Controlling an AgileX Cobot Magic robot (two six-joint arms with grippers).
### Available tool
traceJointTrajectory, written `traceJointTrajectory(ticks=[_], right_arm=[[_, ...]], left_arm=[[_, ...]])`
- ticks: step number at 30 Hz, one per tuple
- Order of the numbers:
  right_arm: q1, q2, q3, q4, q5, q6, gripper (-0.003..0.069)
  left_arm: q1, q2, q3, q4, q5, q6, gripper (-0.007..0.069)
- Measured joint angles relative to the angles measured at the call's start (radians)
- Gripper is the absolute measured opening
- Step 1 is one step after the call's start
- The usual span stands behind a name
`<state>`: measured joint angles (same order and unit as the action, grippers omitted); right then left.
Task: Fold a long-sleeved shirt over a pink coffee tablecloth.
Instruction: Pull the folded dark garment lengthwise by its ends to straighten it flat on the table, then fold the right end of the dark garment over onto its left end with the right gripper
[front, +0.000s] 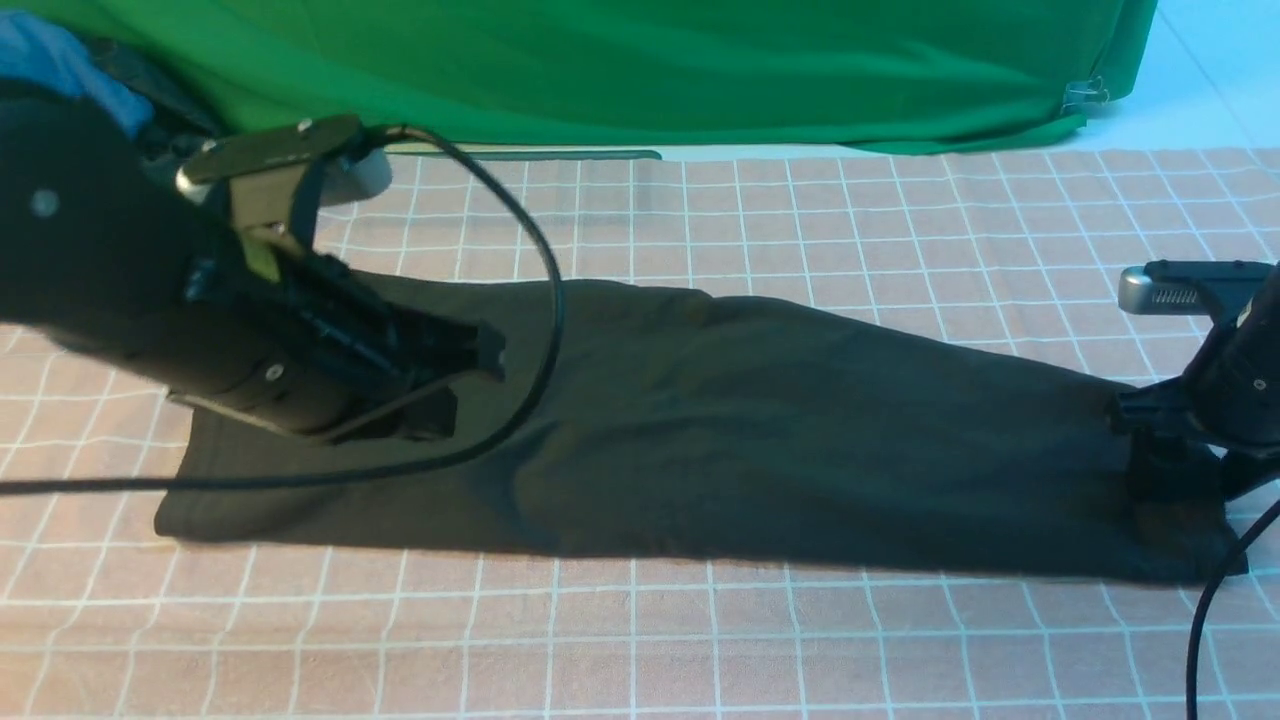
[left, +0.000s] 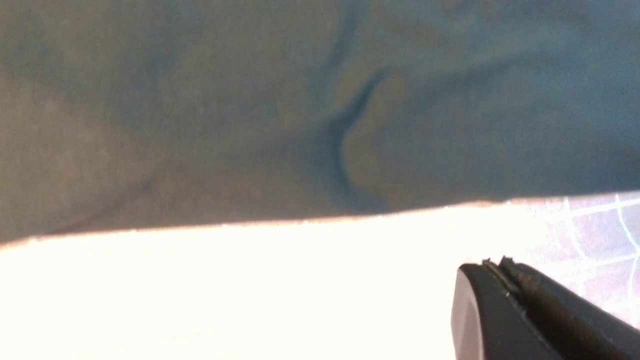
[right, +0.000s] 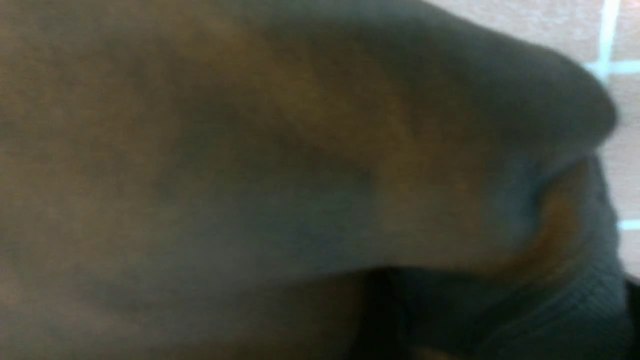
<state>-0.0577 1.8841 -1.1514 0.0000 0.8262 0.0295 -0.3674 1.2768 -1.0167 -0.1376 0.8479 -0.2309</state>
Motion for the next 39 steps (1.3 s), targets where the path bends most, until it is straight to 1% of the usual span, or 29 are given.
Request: traceJointTrajectory(ticks=[2, 4, 5, 6, 7, 12, 13, 15, 16, 18, 22, 26, 29, 31, 32, 35, 38, 39], right_arm=[[0.000, 0.001, -0.001, 0.009, -0.002, -0.021, 0.0344], [0.000, 0.001, -0.001, 0.008, -0.002, -0.036, 0.0248], [0.000, 0.001, -0.001, 0.007, -0.003, -0.058, 0.0145], [-0.001, 0.001, -0.002, 0.000, -0.003, -0.069, 0.0112], [-0.005, 0.001, -0.004, 0.000, 0.000, -0.082, 0.0096], [-0.046, 0.000, -0.009, 0.026, 0.019, -0.084, 0.0096], [-0.067, -0.005, -0.009, 0.009, 0.028, -0.078, 0.0096], [-0.102, -0.023, -0.008, -0.086, 0.041, -0.030, 0.0096], [-0.105, -0.026, -0.008, -0.096, 0.041, -0.030, 0.0096], [-0.141, -0.073, -0.009, -0.199, 0.053, 0.030, 0.0096], [-0.166, -0.131, -0.050, -0.238, 0.092, 0.053, 0.0096], [-0.158, -0.206, -0.142, -0.214, 0.163, 0.054, 0.0096], [-0.128, -0.257, -0.196, -0.177, 0.199, 0.045, 0.0096], [-0.062, -0.303, -0.252, -0.129, 0.230, 0.039, 0.0096], [-0.062, -0.307, -0.257, -0.125, 0.232, 0.039, 0.0096], [0.072, -0.340, -0.340, -0.047, 0.271, 0.040, 0.0096], [0.173, -0.342, -0.385, 0.000, 0.277, 0.059, 0.0096], [0.242, -0.341, -0.402, 0.015, 0.264, 0.079, 0.0096]], left_arm=[[0.000, -0.015, 0.027, 0.000, -0.007, 0.004, 0.0013], [0.000, -0.018, 0.041, 0.000, -0.005, 0.006, 0.0013], [0.000, -0.018, 0.047, 0.000, 0.002, 0.007, 0.0013], [0.000, -0.018, 0.048, 0.000, 0.010, 0.007, 0.0013], [0.000, -0.019, 0.048, 0.000, 0.020, 0.007, 0.0013], [0.000, -0.037, 0.048, -0.001, 0.030, 0.008, 0.0013], [0.000, -0.050, 0.048, -0.001, 0.032, 0.008, 0.0013], [0.000, -0.076, 0.048, -0.001, 0.032, 0.009, 0.0013], [0.000, -0.079, 0.048, -0.001, 0.032, 0.009, 0.0013], [0.000, -0.117, 0.048, -0.001, 0.032, 0.009, 0.0013], [0.000, -0.167, 0.048, -0.001, 0.022, 0.009, 0.0013], [0.000, -0.208, 0.048, -0.001, 0.017, 0.009, 0.0013], [0.000, -0.228, 0.048, -0.001, 0.016, 0.009, 0.0013], [0.000, -0.241, 0.048, -0.001, 0.014, 0.009, 0.0013], [0.000, -0.241, 0.048, -0.001, 0.013, 0.009, 0.0013], [0.000, -0.245, 0.048, -0.003, -0.005, 0.009, 0.0013], [0.000, -0.245, 0.048, -0.005, -0.010, 0.009, 0.0013], [0.000, -0.245, 0.048, -0.005, -0.012, 0.009, 0.0013]])
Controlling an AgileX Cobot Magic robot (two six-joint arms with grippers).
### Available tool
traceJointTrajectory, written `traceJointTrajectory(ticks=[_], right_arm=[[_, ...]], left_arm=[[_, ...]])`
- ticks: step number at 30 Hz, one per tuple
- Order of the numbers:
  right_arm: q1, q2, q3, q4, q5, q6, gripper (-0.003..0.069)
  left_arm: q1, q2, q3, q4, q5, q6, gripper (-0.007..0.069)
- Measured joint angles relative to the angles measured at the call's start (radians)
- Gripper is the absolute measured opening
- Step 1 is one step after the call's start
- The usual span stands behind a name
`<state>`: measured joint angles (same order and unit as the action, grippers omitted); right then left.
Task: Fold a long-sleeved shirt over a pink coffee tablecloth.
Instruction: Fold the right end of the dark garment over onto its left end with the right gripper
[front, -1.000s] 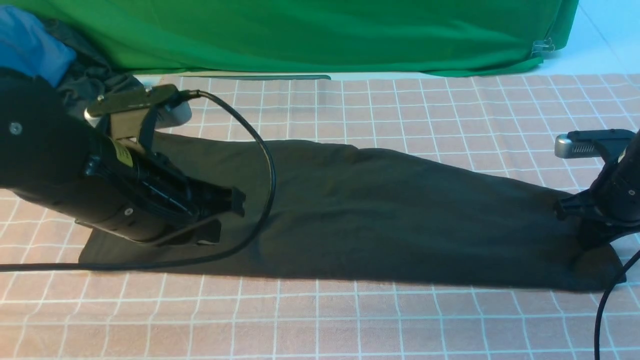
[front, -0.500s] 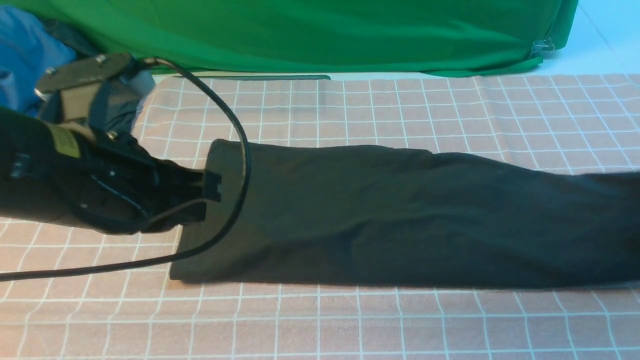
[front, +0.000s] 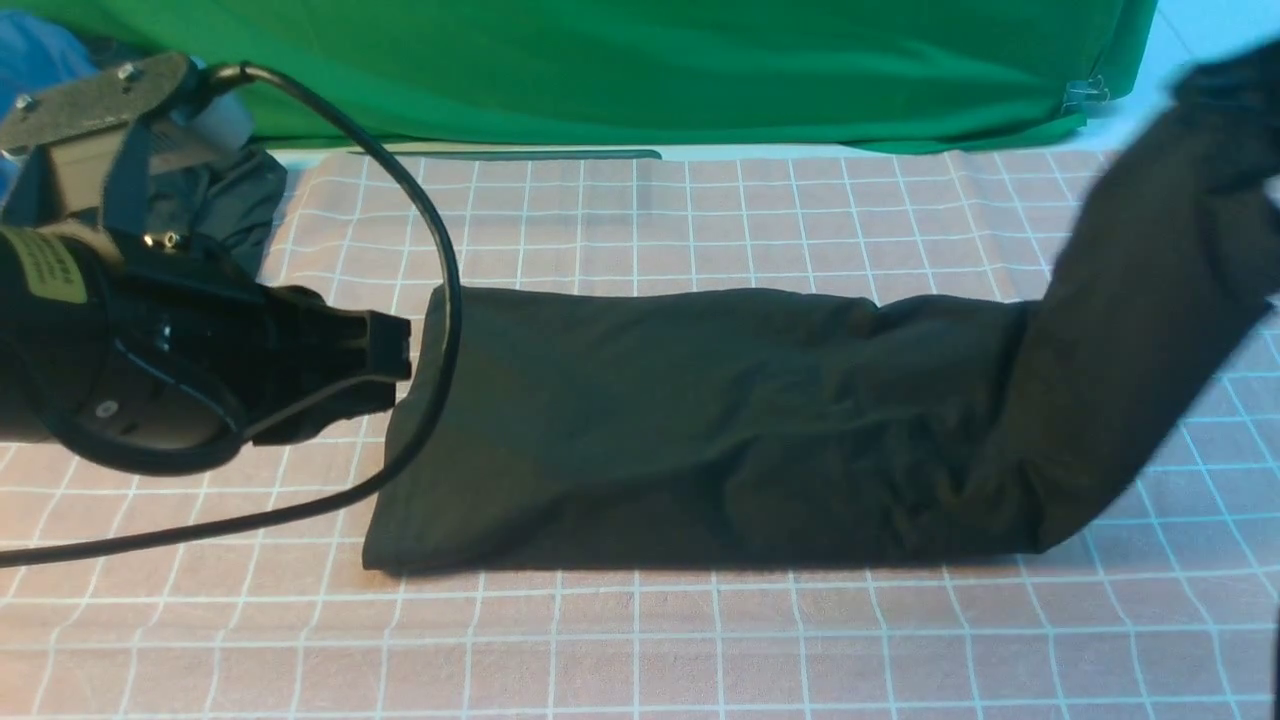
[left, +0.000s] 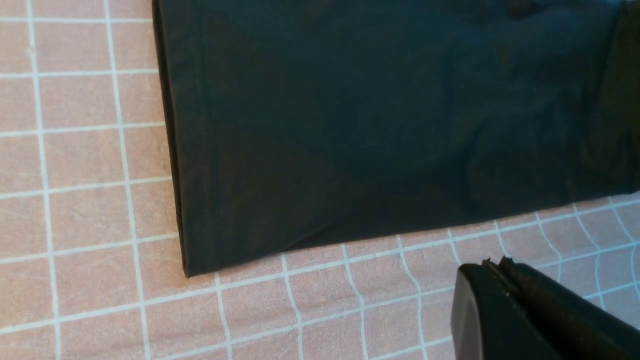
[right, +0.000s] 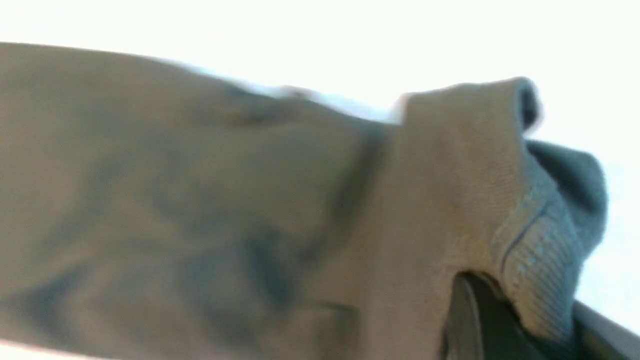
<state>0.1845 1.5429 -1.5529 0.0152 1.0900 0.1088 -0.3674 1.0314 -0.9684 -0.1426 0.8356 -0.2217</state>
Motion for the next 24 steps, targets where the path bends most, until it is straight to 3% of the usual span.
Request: traceJointTrajectory(ticks=[12, 24], right_arm=[[0.380, 0.128, -0.016, 0.072, -0.346, 0.238, 0.0096], [0.499, 0.369, -0.019, 0.216, -0.577, 0.277, 0.0096]], left_arm=[[0.000, 0.000, 0.000, -0.002, -0.015, 0.000, 0.0013], [0.000, 0.000, 0.000, -0.002, -0.015, 0.003, 0.0013]])
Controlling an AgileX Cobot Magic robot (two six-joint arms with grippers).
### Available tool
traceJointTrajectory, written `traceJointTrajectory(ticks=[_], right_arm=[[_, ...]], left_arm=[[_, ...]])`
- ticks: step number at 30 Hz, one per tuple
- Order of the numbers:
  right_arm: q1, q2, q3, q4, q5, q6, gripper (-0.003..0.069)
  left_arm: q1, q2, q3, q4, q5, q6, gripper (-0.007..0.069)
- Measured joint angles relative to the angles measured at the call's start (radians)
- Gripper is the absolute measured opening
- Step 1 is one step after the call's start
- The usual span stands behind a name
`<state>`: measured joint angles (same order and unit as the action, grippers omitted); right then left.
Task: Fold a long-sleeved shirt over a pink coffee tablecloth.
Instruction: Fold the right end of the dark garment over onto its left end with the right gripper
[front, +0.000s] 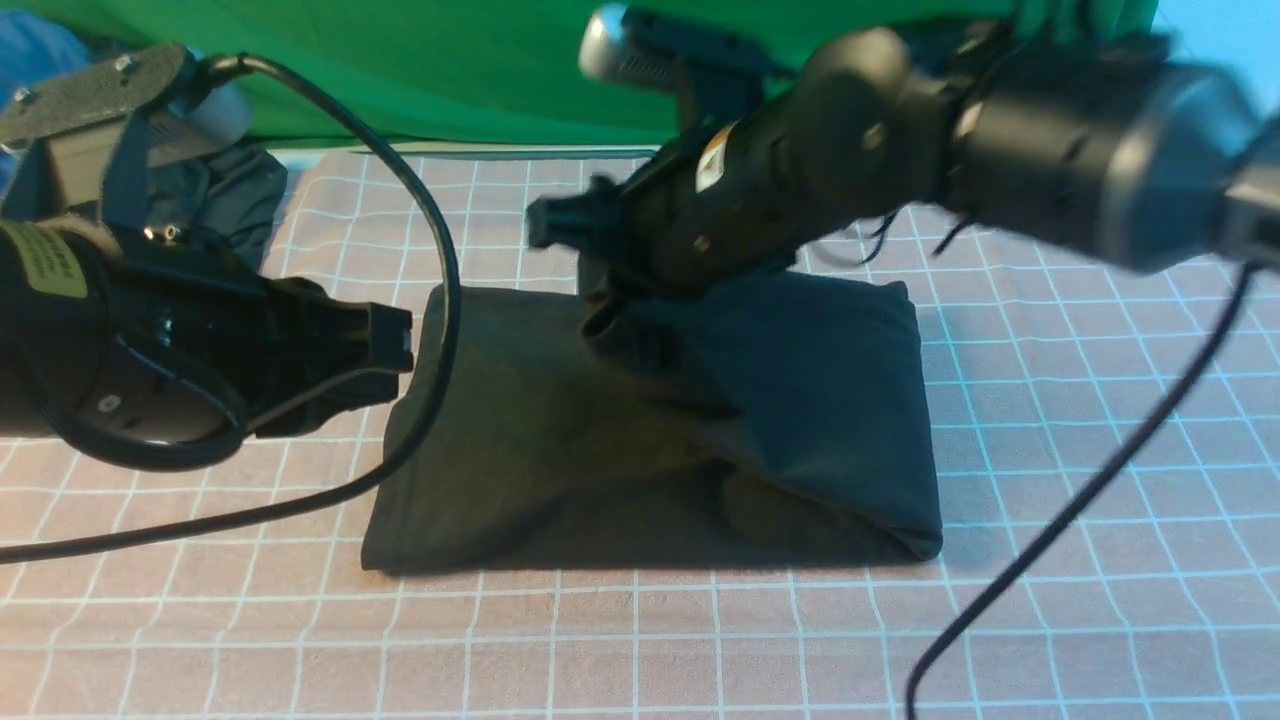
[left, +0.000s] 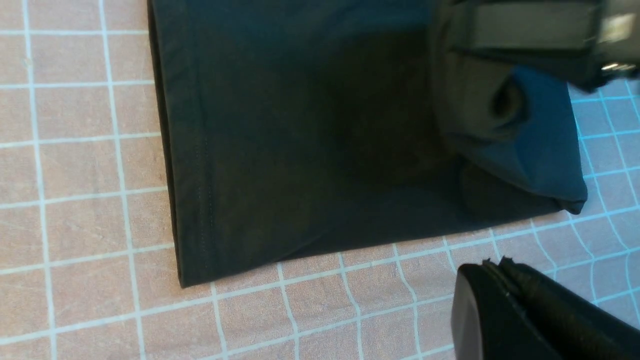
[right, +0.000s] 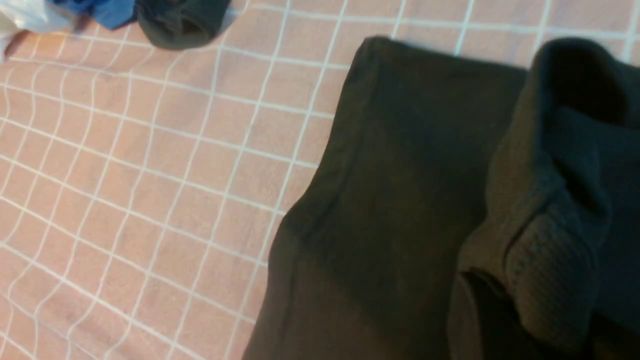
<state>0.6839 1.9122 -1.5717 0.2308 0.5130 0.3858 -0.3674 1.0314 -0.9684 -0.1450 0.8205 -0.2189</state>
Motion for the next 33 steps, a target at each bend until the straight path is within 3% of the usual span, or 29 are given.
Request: traceJointTrajectory(ticks=[23, 27, 33], right_arm=[[0.080, 0.102, -0.026, 0.094, -0.152, -0.021, 0.0101], [0.084, 0.136, -0.032, 0.108, -0.165, -0.021, 0.0134], [0.090, 0.172, -0.072, 0.114, -0.176, -0.022, 0.0336]], left_arm=[[0.000, 0.000, 0.000, -0.011, -0.017, -0.001, 0.0013], [0.000, 0.000, 0.000, -0.019, -0.017, -0.002, 0.0013], [0.000, 0.000, 0.000, -0.020, -0.016, -0.002, 0.0013]])
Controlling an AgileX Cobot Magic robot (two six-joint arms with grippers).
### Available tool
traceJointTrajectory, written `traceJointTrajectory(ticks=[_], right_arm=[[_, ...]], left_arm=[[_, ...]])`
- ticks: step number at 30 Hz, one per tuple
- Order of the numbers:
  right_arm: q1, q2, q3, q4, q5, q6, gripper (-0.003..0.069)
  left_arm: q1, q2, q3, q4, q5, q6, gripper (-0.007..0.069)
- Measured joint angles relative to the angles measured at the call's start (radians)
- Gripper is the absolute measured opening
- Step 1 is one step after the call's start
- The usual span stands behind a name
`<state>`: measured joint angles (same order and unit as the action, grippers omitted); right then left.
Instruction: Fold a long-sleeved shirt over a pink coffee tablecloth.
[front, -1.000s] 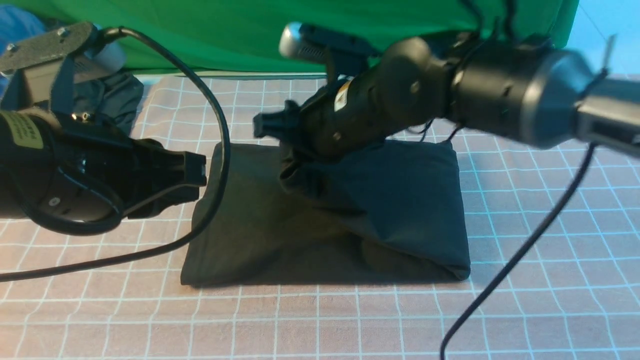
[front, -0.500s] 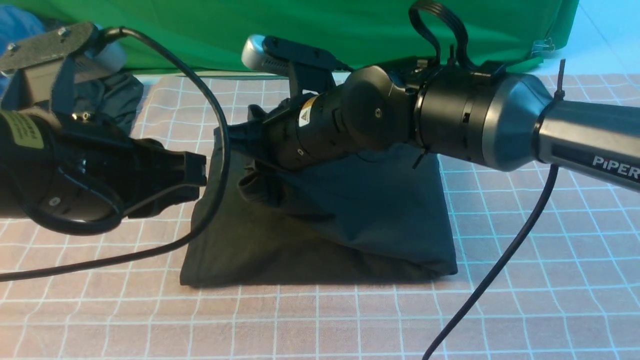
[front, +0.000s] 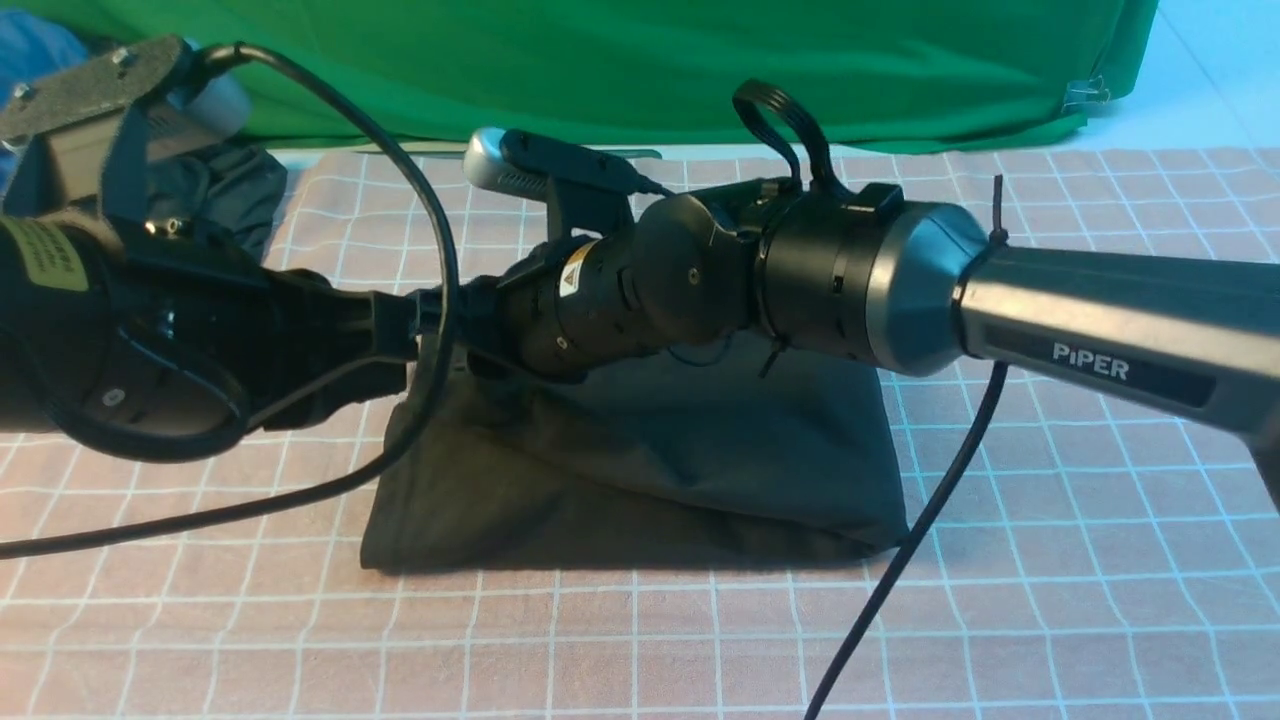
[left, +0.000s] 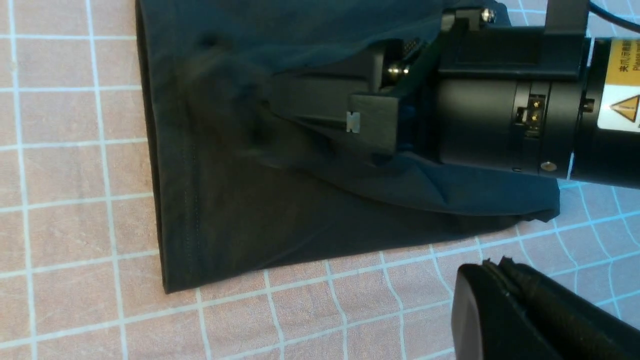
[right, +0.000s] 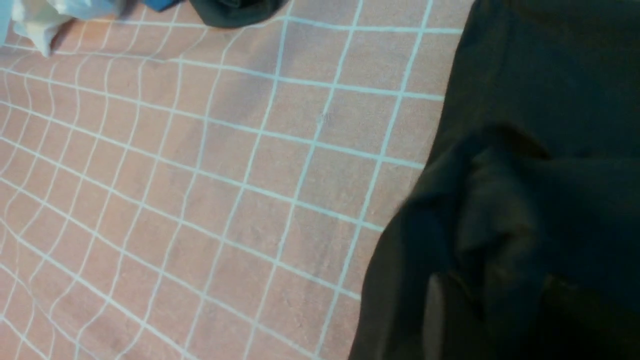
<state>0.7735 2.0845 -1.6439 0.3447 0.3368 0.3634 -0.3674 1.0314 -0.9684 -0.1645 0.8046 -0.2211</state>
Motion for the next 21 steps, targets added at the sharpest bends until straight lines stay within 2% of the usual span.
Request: traceJointTrajectory(ticks=[2, 4, 6, 9, 10, 12, 14, 17, 21], right_arm=[[0.000, 0.001, -0.011, 0.000, 0.005, -0.015, 0.0392], [-0.009, 0.000, -0.044, -0.001, 0.068, -0.111, 0.0464], [-0.027, -0.008, -0.079, -0.005, 0.173, -0.206, 0.0480], [-0.060, -0.028, -0.118, -0.027, 0.321, -0.285, 0.0451], [-0.074, -0.040, -0.130, -0.050, 0.378, -0.317, 0.0421], [-0.126, -0.098, -0.155, -0.150, 0.565, -0.371, 0.0237], [-0.171, -0.144, -0.160, -0.219, 0.664, -0.384, 0.0111], [-0.242, -0.214, -0.163, -0.277, 0.795, -0.394, 0.0041], [-0.313, -0.319, -0.108, -0.293, 0.860, -0.405, 0.0036]], left_arm=[[0.000, 0.000, 0.000, 0.000, 0.001, 0.000, 0.0013], [0.000, 0.000, 0.000, 0.000, 0.002, 0.000, 0.0013], [0.000, 0.000, 0.000, 0.000, 0.003, -0.005, 0.0013], [0.000, 0.001, 0.000, 0.000, 0.005, -0.024, 0.0013], [0.000, 0.005, 0.000, -0.003, 0.006, -0.031, 0.0013], [0.000, 0.034, 0.000, -0.030, 0.006, -0.035, 0.0013], [0.000, 0.082, 0.000, -0.065, 0.001, -0.029, 0.0013], [0.000, 0.174, -0.007, -0.103, -0.022, -0.008, 0.0013], [0.000, 0.318, -0.073, -0.128, -0.028, -0.004, 0.0013]])
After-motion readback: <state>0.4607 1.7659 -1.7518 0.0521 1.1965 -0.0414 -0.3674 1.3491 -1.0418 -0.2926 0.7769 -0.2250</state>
